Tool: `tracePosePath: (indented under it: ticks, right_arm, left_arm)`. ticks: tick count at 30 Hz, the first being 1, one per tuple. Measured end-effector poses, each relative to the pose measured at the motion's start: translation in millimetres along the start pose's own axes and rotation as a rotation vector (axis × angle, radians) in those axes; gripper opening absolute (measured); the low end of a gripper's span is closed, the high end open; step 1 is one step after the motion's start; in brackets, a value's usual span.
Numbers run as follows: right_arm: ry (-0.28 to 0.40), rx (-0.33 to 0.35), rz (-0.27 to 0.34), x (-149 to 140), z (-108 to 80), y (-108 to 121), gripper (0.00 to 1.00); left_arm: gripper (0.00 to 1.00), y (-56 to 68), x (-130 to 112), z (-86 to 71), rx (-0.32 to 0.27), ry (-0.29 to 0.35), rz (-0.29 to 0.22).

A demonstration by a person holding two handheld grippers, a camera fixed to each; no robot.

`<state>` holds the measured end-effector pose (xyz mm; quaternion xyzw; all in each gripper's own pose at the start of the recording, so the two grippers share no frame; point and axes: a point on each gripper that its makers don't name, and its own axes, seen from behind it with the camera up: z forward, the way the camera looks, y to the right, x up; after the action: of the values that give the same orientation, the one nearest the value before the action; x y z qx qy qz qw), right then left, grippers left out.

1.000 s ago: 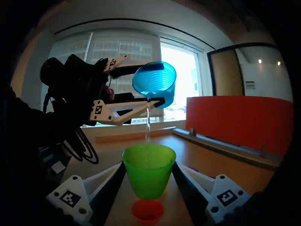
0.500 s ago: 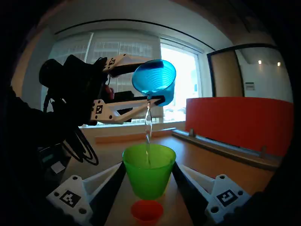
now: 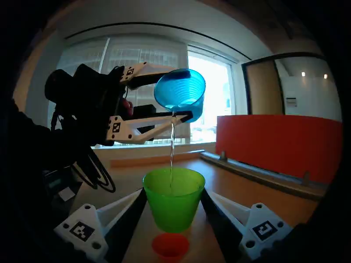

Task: Pour water

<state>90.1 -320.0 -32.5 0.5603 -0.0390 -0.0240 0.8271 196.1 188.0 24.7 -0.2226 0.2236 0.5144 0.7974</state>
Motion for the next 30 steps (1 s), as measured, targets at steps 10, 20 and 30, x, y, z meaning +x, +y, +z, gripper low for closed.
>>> tracePosePath:
  ticks: [10,20,30]
  right_arm:
    - [0.003,-0.001,-0.006,-0.1,-0.6,0.6,0.88]
    - [0.007,-0.002,-0.009,2.0,-0.5,0.1,0.89]
    - [0.008,-0.005,-0.011,3.1,-1.6,0.9,0.88]
  left_arm:
    - [0.86,-3.5,3.0,0.2,0.005,0.004,0.026]
    - [0.86,0.6,4.7,2.7,0.007,0.007,0.056]
    - [0.86,-2.1,6.8,3.7,0.007,0.008,0.086]
